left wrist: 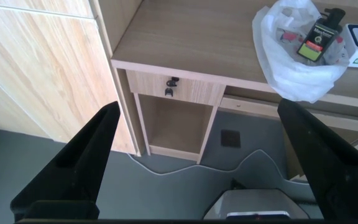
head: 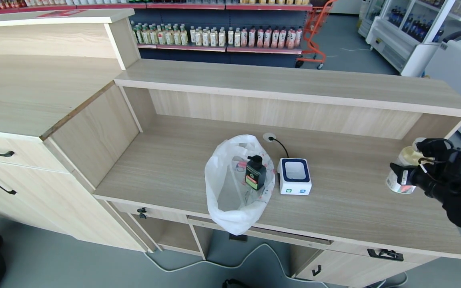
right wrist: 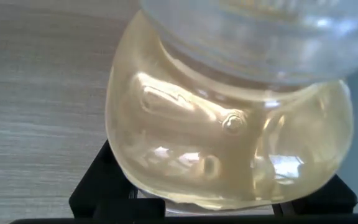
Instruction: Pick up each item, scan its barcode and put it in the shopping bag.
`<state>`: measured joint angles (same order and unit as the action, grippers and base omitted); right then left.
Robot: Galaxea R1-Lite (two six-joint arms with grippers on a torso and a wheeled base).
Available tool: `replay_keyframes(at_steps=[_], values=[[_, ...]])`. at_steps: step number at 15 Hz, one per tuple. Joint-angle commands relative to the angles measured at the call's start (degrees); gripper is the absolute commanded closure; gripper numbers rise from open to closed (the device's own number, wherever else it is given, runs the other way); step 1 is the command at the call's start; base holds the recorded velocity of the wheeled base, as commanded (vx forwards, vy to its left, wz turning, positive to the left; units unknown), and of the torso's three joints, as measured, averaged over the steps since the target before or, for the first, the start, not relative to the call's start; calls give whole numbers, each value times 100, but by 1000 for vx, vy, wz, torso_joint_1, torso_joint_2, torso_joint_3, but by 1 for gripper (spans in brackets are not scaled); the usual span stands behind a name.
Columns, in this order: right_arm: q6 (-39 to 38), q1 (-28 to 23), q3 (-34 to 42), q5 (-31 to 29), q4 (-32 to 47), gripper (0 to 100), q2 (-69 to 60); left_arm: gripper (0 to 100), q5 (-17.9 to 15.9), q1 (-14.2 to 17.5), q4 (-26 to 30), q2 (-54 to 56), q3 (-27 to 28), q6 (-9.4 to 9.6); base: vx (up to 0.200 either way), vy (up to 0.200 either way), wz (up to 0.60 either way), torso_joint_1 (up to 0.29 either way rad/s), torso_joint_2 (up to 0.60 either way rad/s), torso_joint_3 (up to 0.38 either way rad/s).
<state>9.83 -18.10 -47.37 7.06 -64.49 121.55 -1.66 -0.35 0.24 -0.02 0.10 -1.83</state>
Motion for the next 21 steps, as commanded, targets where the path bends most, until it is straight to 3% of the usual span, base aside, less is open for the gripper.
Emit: replay_keyframes(at_steps=[1, 4, 6, 10, 12, 16, 21], values=[[-921, -106, 501, 1755, 2204, 100, -2821, 0, -1, 0, 2, 2, -1, -2, 0, 0, 0, 0, 0, 0], [-1176, -9, 694, 4005, 3803, 100, -4298, 0, -1, 0, 2, 2, -1, -2, 0, 0, 0, 0, 0, 0], [-1501, 474, 976, 4655, 3962, 100, -4931, 0, -1, 0, 2, 2, -1, -2, 0, 0, 0, 0, 0, 0], [-2556, 1881, 809, 4699, 3979, 100, -5458, 0, -1, 0, 2, 2, -1, -2, 0, 0, 0, 0, 0, 0], [-2573, 2135, 677, 4699, 4005, 100, -5476, 0, -1, 0, 2, 2, -1, -2, 0, 0, 0, 0, 0, 0], [-3268, 2997, -70, 4699, 4955, 100, -5968, 0, -1, 0, 2, 2, -1, -2, 0, 0, 0, 0, 0, 0], [-3320, 3454, -97, 4726, 5183, 100, -6231, 0, -1, 0, 2, 2, -1, -2, 0, 0, 0, 0, 0, 0]])
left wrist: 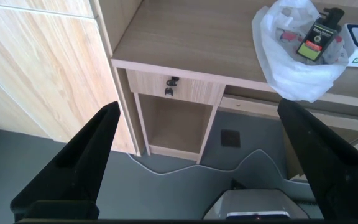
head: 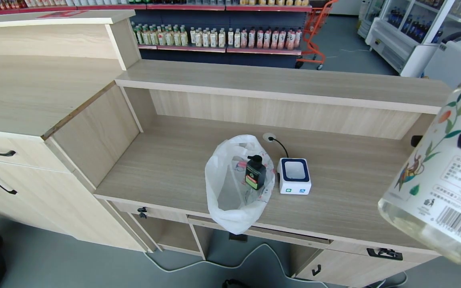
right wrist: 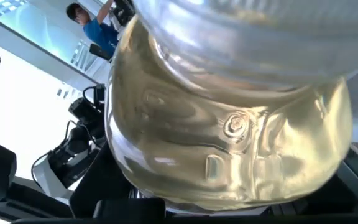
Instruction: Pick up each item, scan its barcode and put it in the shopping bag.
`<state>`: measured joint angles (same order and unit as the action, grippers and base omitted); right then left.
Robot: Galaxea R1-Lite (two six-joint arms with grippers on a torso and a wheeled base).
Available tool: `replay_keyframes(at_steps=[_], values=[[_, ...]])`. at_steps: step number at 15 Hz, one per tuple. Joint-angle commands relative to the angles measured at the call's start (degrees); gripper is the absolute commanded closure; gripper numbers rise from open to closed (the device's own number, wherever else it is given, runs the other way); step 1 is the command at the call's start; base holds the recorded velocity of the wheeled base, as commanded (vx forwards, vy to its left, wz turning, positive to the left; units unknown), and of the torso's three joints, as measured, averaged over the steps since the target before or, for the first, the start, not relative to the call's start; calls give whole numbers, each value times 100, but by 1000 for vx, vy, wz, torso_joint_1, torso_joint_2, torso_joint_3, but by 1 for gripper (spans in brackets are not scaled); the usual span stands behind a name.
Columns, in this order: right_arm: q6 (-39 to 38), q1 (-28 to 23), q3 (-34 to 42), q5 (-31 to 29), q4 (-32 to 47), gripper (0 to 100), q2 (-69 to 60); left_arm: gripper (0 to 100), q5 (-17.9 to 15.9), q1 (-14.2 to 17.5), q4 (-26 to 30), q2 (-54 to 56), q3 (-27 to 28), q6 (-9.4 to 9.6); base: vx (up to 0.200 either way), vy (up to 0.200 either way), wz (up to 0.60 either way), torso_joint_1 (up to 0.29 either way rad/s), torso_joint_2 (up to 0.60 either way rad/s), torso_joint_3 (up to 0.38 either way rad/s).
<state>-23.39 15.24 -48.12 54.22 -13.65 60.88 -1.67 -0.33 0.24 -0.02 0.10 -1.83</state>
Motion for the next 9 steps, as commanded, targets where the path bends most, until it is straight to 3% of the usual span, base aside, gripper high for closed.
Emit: replay_keyframes(at_steps=[1, 9], values=[[1, 190, -31, 18, 223, 100, -252, 0, 0, -2, 2, 2, -1, -2, 0, 0, 0, 0, 0, 0], [-174, 550, -216, 458, 987, 100, -832, 0, 0, -2, 2, 2, -1, -2, 0, 0, 0, 0, 0, 0]])
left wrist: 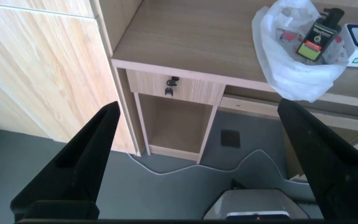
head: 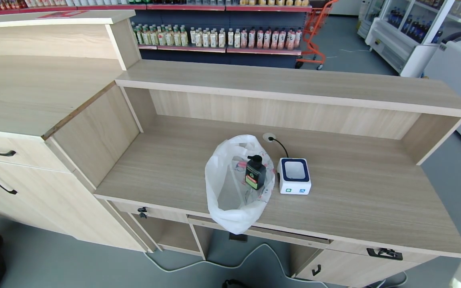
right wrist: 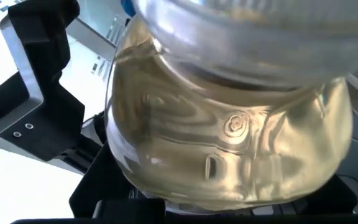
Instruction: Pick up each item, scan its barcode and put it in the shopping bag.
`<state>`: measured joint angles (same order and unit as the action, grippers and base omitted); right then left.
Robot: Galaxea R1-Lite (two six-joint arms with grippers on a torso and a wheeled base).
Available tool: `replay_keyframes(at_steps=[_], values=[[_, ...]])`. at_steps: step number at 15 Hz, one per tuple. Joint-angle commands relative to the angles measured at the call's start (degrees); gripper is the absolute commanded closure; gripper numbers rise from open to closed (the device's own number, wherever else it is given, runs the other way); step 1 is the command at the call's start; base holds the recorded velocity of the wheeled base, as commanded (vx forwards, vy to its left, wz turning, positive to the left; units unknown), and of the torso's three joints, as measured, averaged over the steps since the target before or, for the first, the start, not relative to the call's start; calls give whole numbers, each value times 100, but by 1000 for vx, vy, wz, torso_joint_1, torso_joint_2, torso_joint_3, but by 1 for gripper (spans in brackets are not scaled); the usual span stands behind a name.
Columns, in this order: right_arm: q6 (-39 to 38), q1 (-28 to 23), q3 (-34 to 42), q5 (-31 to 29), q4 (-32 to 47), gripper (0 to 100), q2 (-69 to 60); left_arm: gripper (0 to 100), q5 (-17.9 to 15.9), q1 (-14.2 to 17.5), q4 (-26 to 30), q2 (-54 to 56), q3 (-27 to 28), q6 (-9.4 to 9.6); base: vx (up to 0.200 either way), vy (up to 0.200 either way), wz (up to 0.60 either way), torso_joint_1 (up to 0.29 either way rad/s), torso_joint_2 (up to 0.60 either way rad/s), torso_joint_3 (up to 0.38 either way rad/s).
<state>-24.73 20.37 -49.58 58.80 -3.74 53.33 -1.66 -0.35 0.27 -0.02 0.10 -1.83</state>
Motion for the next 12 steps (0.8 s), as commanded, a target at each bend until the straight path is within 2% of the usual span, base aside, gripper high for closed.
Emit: replay_keyframes(at_steps=[1, 12], values=[[-119, 37, -96, 0, -4, 100, -86, 0, -1, 0, 0, 2, -1, -2, 0, 0, 0, 0, 0, 0], [-128, 28, -8, -8, -4, 100, -157, 0, -1, 0, 0, 2, -1, -2, 0, 0, 0, 0, 0, 0]])
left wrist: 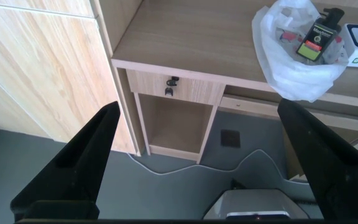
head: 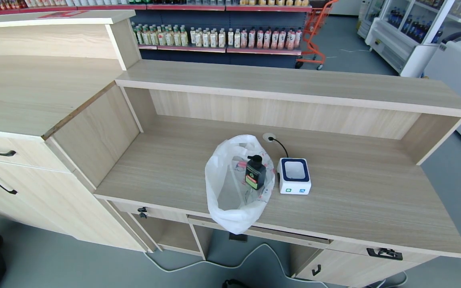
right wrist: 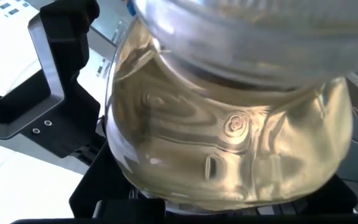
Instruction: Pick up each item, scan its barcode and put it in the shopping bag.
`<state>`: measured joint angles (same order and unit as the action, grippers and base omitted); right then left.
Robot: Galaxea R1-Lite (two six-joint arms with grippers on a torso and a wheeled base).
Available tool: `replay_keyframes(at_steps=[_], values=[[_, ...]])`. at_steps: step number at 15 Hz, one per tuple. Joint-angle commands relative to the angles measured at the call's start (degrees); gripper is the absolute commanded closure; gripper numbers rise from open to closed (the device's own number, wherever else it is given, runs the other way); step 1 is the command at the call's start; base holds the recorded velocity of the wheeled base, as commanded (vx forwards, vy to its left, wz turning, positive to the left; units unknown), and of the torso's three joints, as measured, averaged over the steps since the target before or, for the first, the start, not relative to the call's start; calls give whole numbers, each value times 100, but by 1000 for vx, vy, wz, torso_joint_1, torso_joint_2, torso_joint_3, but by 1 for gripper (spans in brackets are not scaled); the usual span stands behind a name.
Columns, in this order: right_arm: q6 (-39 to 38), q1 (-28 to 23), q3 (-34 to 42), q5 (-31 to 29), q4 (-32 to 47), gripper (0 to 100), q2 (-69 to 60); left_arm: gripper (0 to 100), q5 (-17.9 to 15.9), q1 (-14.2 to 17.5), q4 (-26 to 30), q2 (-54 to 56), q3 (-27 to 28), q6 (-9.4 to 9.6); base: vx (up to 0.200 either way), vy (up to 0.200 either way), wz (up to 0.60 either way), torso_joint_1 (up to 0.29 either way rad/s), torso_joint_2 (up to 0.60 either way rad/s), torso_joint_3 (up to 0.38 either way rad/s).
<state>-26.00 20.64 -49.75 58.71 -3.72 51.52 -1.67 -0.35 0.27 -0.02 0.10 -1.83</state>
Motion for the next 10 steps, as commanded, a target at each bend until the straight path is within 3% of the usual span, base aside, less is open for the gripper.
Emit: replay_keyframes(at_steps=[1, 10], values=[[-1, 2, 9, 0, -6, 100, 25, 0, 0, 0, 0, 2, -1, -2, 0, 0, 0, 0, 0, 0], [-1, 2, 18, 0, 3, 100, 51, 0, 0, 0, 0, 2, -1, -2, 0, 0, 0, 0, 0, 0]])
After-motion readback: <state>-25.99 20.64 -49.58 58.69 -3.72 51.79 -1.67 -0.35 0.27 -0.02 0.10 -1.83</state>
